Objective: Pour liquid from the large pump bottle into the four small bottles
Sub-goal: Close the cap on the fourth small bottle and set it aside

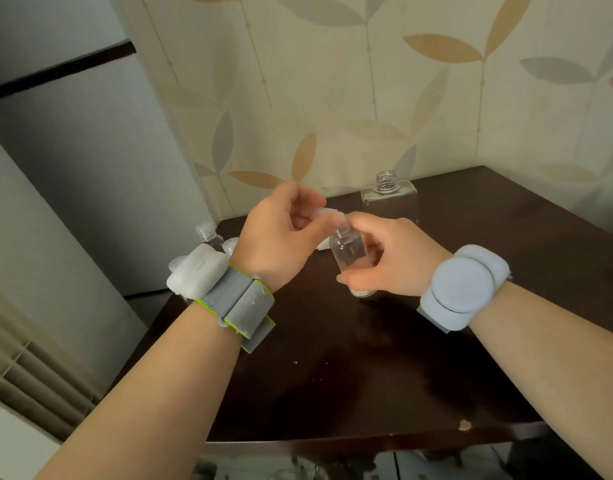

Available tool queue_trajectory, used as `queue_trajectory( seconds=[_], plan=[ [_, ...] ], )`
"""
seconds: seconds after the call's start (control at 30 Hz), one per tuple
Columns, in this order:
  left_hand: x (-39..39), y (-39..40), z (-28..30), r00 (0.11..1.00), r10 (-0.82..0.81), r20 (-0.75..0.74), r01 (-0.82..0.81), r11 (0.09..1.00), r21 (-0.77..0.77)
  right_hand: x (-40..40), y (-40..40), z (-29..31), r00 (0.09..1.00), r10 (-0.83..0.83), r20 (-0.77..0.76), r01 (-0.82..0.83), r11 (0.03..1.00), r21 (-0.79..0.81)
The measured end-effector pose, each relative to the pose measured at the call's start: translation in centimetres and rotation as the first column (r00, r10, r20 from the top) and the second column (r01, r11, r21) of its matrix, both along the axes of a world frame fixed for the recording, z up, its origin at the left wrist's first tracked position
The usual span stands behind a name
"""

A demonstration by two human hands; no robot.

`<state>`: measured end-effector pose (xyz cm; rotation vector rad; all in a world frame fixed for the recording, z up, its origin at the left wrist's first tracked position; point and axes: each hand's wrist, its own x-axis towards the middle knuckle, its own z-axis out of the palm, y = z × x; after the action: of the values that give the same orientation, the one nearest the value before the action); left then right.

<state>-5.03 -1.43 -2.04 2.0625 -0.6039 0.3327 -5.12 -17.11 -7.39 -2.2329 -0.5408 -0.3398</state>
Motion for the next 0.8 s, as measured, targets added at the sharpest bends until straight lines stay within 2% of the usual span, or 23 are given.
queue_trajectory(
  seconds=[0.17, 0.3, 0.37, 0.53, 0.63, 0.73, 0.8],
  plan=[
    [0.4, -0.6, -0.4, 0.985, 0.078, 0.152, -0.092, 0.992, 0.089, 0.0, 0.0, 0.1, 1.000, 0.010, -0.008, -0.009, 0.999, 0.031],
    [0.3, -1.5, -0.7, 0.941, 0.056, 0.333, -0.159, 0.943, 0.291, 0.0, 0.2, -0.1, 1.000, 0.018, -0.025, -0.018, 1.000, 0.008],
    [0.3, -1.9, -0.6, 0.928, 0.068, 0.367, -0.205, 0.915, 0.347, 0.0, 0.1, -0.1, 1.000, 0.016, -0.022, -0.016, 1.000, 0.016],
    [0.1, -3.1, -0.2, 0.926, 0.213, 0.310, -0.317, 0.885, 0.339, 0.0, 0.4, -0.3, 0.999, -0.029, -0.026, 0.030, 0.999, 0.038],
    [0.1, -3.9, 0.0, 0.897, 0.283, 0.340, -0.404, 0.838, 0.367, -0.3, 0.8, 0.1, 0.995, -0.082, -0.058, 0.083, 0.996, 0.023],
    [-0.1, -4.4, 0.2, 0.862, 0.365, 0.353, -0.471, 0.834, 0.288, -0.6, 0.7, 0.3, 0.991, -0.130, -0.035, 0.132, 0.990, 0.047],
    [-0.1, -4.5, 0.4, 0.860, 0.375, 0.346, -0.461, 0.862, 0.211, -0.7, 0.7, 0.3, 0.991, -0.136, -0.011, 0.137, 0.985, 0.105]
  ],
)
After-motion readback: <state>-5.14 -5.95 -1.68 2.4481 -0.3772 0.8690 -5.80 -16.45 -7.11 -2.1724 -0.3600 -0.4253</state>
